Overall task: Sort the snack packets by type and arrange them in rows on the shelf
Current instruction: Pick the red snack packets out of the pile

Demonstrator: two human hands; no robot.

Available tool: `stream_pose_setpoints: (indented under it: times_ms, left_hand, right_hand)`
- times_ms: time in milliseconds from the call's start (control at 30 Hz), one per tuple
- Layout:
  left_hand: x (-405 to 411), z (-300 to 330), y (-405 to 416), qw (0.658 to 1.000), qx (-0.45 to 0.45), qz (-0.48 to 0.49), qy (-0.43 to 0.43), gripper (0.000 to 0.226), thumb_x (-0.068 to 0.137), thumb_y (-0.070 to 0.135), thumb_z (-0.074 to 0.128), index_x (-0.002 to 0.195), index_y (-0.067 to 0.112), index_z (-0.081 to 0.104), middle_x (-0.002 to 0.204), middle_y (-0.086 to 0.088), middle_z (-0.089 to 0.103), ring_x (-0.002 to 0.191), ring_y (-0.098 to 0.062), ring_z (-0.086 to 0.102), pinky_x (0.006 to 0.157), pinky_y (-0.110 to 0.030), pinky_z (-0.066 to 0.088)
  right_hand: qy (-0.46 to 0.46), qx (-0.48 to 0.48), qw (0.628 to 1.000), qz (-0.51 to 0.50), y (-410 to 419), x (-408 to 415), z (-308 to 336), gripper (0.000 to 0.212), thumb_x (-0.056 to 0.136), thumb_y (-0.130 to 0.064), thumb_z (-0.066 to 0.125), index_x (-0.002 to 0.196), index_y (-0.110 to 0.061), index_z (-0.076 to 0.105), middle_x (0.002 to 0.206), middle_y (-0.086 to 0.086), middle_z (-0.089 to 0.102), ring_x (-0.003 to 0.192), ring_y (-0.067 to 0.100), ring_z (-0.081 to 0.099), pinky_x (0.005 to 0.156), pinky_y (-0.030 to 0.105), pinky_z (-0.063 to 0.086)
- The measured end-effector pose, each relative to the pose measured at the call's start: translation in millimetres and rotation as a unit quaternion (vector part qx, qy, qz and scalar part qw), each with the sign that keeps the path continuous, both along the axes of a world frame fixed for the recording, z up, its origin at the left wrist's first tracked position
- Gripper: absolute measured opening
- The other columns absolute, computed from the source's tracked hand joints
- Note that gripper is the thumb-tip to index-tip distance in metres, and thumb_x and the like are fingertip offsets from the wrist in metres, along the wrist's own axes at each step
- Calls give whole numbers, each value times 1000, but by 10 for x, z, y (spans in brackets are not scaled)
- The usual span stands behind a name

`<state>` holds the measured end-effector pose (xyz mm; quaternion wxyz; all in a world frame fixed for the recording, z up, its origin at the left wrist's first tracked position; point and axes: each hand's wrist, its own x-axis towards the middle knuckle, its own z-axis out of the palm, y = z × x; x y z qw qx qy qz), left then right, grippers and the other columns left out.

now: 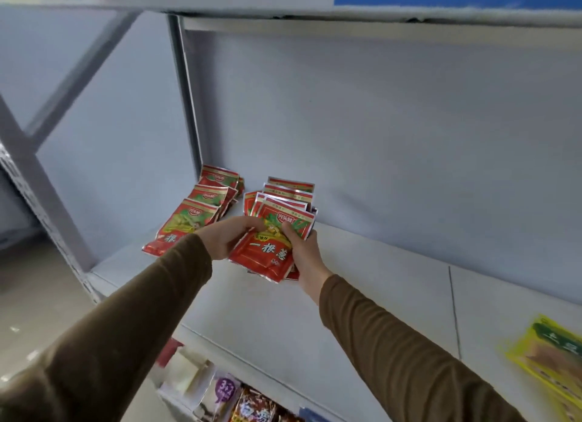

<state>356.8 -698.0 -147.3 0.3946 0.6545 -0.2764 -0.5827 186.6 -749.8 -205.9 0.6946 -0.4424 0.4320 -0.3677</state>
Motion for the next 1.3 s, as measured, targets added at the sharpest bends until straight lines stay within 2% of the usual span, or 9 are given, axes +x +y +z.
stream_pose_setpoints:
  times_ms: [200, 367, 467, 533, 700, 767, 1000, 1200, 1300]
  left_hand:
    - [444, -131, -284, 996, -25, 63, -56, 58, 83, 24, 84, 131, 21, 51, 115, -13, 73, 93, -35, 77, 89, -50, 61]
    - [644, -274, -461, 997, -13, 61, -52, 51, 89, 30, 79, 132, 25, 51, 112, -10, 73, 88, -31, 78, 80, -46, 64]
    - [726, -284, -541, 996, -15, 59, -64, 50, 92, 32, 74, 135, 28, 47, 110, -8, 73, 83, -28, 78, 71, -42, 64]
    - [812, -290, -568, 997, -17, 49, -63, 54, 94, 29, 71, 140, 30, 42, 112, -9, 71, 89, -31, 77, 77, -46, 64]
    - [1041, -302, -599, 999, -27, 11, -18, 81, 95, 12, 69, 157, 35, 23, 124, -11, 66, 105, -36, 71, 94, -56, 57]
    - [1093, -307, -607, 999, -38, -10, -12, 87, 92, 12, 72, 158, 38, 22, 126, -11, 67, 105, -37, 72, 95, -57, 57]
    - [1161, -314, -570, 994, -67, -77, -46, 74, 80, 28, 88, 140, 39, 46, 114, -6, 76, 96, -34, 77, 94, -57, 57]
    - [1115, -293, -483, 983, -119, -83, -113, 55, 81, 32, 86, 114, 47, 44, 107, 1, 75, 91, -26, 77, 83, -47, 61]
    - [1072, -224, -426, 966, -164, -102, -170, 53, 81, 38, 84, 118, 44, 46, 109, 4, 73, 94, -22, 75, 77, -36, 60]
  right_hand:
    - [-20, 51, 998, 7, -258, 573, -113, 60, 85, -50, 72, 133, -30, 41, 110, 4, 73, 88, 23, 77, 80, 46, 63]
    - [-22, 37, 999, -33, -373, 860, -177, 44, 91, -44, 70, 131, -35, 53, 109, 0, 75, 88, 21, 77, 83, 50, 62]
    - [-14, 31, 997, -65, -406, 988, -154, 49, 92, -42, 69, 133, -36, 43, 113, 0, 70, 92, 22, 76, 77, 45, 63]
    - [-5, 29, 997, -77, -409, 1072, -141, 55, 91, -41, 71, 132, -38, 34, 113, 1, 67, 91, 22, 75, 69, 41, 63]
    - [44, -3, 996, -74, -420, 1306, -122, 60, 85, -64, 65, 133, -38, 41, 120, 2, 67, 100, 25, 72, 91, 51, 58]
    - [50, -15, 995, -81, -403, 1366, -134, 55, 85, -66, 64, 130, -38, 48, 118, -1, 70, 99, 23, 73, 92, 50, 58]
    - [85, -87, 985, -119, -265, 1361, -212, 59, 87, -48, 73, 134, -41, 38, 109, -18, 65, 87, 6, 72, 60, 17, 53]
    - [108, -126, 980, -113, -176, 1297, -258, 61, 88, -50, 71, 140, -42, 39, 112, -23, 62, 97, 3, 67, 67, 15, 50]
    - [116, -135, 978, -111, -136, 1297, -251, 60, 90, -51, 68, 141, -41, 38, 112, -24, 60, 95, 1, 65, 65, 15, 48]
